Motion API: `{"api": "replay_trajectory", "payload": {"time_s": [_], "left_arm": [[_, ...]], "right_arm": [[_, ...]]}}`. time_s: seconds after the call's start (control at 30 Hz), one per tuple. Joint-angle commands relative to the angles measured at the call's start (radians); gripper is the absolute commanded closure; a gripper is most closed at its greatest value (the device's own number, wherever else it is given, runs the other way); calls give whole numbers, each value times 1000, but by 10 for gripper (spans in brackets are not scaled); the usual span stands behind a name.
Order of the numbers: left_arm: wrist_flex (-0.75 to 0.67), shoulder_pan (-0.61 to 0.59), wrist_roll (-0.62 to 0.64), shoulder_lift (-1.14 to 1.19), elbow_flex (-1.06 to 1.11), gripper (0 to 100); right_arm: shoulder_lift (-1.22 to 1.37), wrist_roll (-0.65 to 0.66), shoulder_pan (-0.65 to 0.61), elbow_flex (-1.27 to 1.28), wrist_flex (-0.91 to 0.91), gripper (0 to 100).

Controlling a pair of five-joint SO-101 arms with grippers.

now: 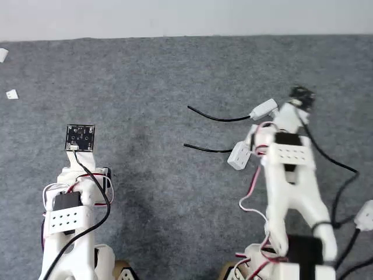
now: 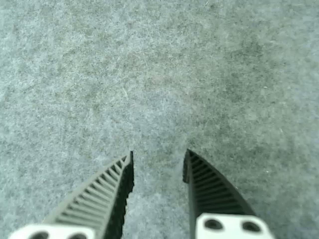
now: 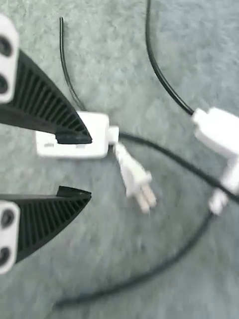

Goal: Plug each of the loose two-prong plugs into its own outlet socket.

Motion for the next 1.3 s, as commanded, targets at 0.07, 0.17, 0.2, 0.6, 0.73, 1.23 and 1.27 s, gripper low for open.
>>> {"api": "replay_trajectory", "payload": {"time_s": [0.07, 0.17, 0.2, 0.6, 0.73, 1.23, 1.27], "left_arm": [[-18, 3, 9, -17, -7, 846], [-18, 5, 8, -17, -7, 846], [-18, 5, 8, -17, -7, 846], [-18, 3, 6, -17, -4, 846], [-18, 3, 6, -17, -4, 846], [-18, 3, 6, -17, -4, 847], [-18, 3, 6, -17, -4, 847]], "right_arm": [[65, -20, -84, -71, -35, 835], [87, -46, -111, -74, -47, 747], [94, -75, -116, -74, -58, 723], [196, -107, -120, -98, -68, 794], [246, -106, -117, -144, -62, 834], [97, 74, -159, -230, 124, 991], [59, 115, -188, -229, 143, 991]]}}
